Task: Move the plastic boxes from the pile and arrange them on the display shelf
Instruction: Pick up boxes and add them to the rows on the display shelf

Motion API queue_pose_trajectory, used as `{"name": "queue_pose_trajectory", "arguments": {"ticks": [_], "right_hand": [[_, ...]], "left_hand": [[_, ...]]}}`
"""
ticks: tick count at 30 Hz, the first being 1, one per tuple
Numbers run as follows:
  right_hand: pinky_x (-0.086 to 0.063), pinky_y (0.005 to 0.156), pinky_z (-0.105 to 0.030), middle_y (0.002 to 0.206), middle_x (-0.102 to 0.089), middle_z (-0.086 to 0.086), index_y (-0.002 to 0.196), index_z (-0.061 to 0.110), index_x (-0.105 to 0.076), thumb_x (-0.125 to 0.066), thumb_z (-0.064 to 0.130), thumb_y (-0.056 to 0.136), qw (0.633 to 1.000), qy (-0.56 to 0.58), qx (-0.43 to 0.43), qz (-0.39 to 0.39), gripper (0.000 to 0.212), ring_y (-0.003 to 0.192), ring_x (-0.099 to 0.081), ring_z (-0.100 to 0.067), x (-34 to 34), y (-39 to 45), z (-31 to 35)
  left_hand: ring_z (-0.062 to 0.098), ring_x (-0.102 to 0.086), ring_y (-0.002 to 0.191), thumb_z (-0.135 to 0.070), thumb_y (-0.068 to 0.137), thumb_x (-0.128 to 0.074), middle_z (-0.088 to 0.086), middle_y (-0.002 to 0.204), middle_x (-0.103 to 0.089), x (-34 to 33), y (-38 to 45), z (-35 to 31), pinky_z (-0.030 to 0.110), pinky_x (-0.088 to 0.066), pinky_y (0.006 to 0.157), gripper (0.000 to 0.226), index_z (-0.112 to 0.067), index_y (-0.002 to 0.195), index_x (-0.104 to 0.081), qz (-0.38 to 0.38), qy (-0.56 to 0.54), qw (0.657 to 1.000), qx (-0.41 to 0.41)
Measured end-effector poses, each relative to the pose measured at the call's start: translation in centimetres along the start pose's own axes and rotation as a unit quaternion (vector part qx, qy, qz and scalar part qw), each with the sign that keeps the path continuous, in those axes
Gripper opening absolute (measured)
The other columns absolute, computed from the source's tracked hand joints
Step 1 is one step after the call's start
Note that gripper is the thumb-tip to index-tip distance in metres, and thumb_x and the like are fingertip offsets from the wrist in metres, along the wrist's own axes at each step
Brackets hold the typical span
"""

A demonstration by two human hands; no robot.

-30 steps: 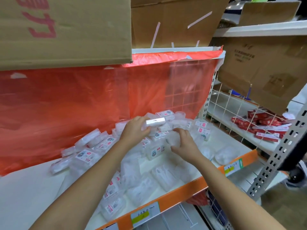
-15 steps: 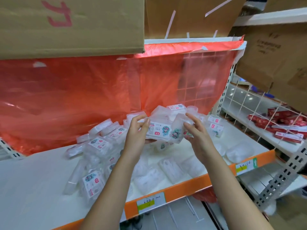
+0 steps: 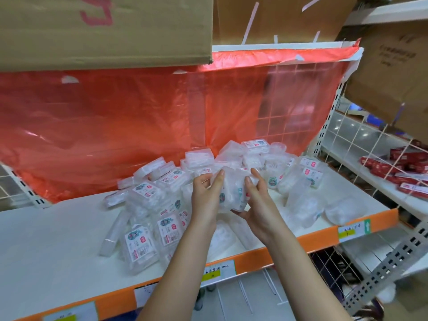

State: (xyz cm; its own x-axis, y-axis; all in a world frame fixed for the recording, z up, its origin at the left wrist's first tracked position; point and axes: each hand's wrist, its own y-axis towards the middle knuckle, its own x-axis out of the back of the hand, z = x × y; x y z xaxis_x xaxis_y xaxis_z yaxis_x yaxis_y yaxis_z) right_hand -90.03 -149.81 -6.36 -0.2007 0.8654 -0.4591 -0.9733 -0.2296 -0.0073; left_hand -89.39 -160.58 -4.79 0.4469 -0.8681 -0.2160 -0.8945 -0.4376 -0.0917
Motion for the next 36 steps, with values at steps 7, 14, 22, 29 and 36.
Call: {"name": "queue_pose_trajectory", "arguments": {"ticks": [7, 14, 22, 29, 36], "right_hand": [[-0.058, 0.068, -0.035, 0.125, -0.058, 0.001, 0.135, 0.033, -0.034, -0.052, 0.015, 0.095, 0.999, 0.041, -0.029, -0.022, 0.048, 0.092, -0.067, -0.01, 0.2, -0.6, -0.6], [-0.054, 0.087, -0.042, 0.127, -0.06, -0.009, 0.142, 0.027, -0.033, -0.055, -0.007, 0.087, 1.0, 0.008, -0.02, -0.011, 0.068, 0.103, -0.066, -0.021, 0.4, -0.5, -0.7], [-0.056, 0.087, -0.035, 0.123, -0.063, -0.01, 0.141, 0.025, -0.034, -0.051, -0.016, 0.084, 0.998, -0.006, -0.021, 0.053, 0.073, 0.104, -0.066, -0.022, -1.3, 0.1, -1.0], [-0.057, 0.073, -0.026, 0.1, -0.071, -0.007, 0.112, 0.008, -0.056, -0.053, -0.012, 0.084, 0.993, -0.032, -0.047, 0.1, 0.035, 0.09, -0.07, -0.017, -6.2, -0.3, -2.0], [-0.057, 0.076, -0.029, 0.098, -0.073, -0.004, 0.107, 0.011, -0.057, -0.06, -0.007, 0.081, 0.977, -0.075, -0.079, 0.183, 0.031, 0.091, -0.069, -0.02, -14.8, -2.4, -5.9]], "left_hand": [[0.016, -0.061, 0.102, -0.049, 0.092, -0.052, -0.009, 0.097, -0.063, 1.1, 0.5, 0.6, 0.033, -0.047, 0.092, 0.025, -0.025, 0.094, -0.059, -0.002, 0.241, 0.968, -0.076], [0.008, -0.058, 0.111, -0.053, 0.092, -0.048, -0.013, 0.122, -0.061, 2.9, -0.6, -0.5, 0.026, -0.051, 0.087, 0.04, -0.033, 0.124, -0.059, 0.155, 0.181, 0.971, 0.021], [-0.002, -0.036, 0.129, -0.036, 0.092, -0.057, -0.029, 0.14, -0.032, 8.1, -1.9, -2.1, 0.012, -0.04, 0.096, 0.057, -0.051, 0.14, -0.03, 0.244, 0.268, 0.931, -0.04], [0.008, -0.053, 0.118, -0.037, 0.068, -0.078, -0.008, 0.134, -0.049, 16.2, -2.2, -3.6, 0.039, -0.049, 0.097, 0.072, -0.036, 0.131, -0.042, 0.089, 0.342, 0.932, -0.086], [-0.001, -0.052, 0.111, -0.01, 0.074, -0.078, -0.01, 0.123, -0.044, 26.7, -4.9, -7.0, 0.024, -0.047, 0.095, 0.068, -0.044, 0.121, -0.043, 0.032, 0.358, 0.92, -0.154]]}}
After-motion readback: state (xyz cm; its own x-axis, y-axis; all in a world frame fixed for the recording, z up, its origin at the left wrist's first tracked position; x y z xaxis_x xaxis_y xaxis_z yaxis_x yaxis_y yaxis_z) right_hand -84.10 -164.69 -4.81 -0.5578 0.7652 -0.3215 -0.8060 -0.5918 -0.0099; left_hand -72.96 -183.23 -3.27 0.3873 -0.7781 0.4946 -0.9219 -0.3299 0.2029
